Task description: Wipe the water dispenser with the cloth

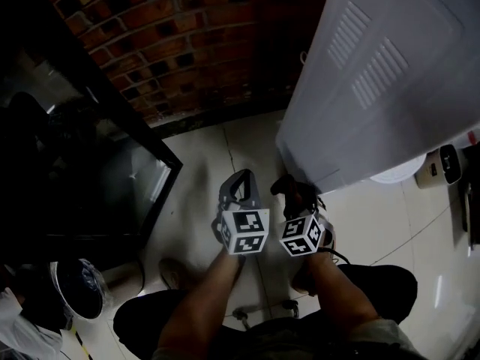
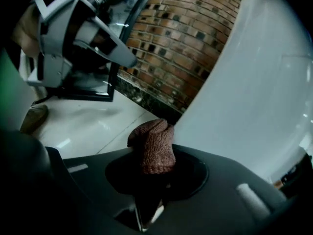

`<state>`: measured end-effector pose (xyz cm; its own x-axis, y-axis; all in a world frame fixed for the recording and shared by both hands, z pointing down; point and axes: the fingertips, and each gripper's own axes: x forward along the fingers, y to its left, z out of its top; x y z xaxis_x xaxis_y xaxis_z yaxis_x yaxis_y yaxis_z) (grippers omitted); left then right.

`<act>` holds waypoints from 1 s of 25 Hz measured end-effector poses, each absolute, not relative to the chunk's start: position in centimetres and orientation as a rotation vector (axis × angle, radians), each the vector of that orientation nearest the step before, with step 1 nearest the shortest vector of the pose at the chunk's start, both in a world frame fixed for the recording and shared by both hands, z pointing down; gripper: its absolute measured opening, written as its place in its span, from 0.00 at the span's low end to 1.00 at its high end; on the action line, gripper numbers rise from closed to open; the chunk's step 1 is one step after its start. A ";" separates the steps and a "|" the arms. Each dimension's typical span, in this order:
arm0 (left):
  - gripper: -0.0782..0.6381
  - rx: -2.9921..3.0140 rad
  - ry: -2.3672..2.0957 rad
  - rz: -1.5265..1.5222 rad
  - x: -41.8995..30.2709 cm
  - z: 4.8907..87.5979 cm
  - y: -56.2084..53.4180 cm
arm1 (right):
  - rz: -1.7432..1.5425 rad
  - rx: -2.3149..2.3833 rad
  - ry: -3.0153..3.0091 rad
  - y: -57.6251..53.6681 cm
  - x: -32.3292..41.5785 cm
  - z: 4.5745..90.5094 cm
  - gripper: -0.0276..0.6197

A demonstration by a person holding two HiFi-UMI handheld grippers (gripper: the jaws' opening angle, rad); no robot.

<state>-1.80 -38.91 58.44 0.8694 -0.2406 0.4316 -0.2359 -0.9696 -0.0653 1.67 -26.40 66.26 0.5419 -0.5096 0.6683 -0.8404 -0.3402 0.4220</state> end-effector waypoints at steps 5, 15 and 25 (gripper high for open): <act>0.11 -3.054 0.534 -0.644 -2.7 55.1 -38.8 | 0.442 1.917 -1.395 -28.9 0.0 60.4 0.20; 0.11 -2.978 0.764 -0.625 -7.7 50.6 -37.6 | 0.341 2.118 -1.714 -30.2 -3.9 48.6 0.20; 0.11 -2.953 0.773 -0.308 -8.3 35.6 -30.2 | 0.046 2.184 -1.811 -20.9 -4.8 36.2 0.20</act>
<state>-8.28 -30.21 35.62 0.8531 -0.4916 0.1747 -0.4769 -0.8706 -0.1212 -4.76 -20.95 36.17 0.2035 -0.9550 0.2159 -0.9648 -0.1580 0.2104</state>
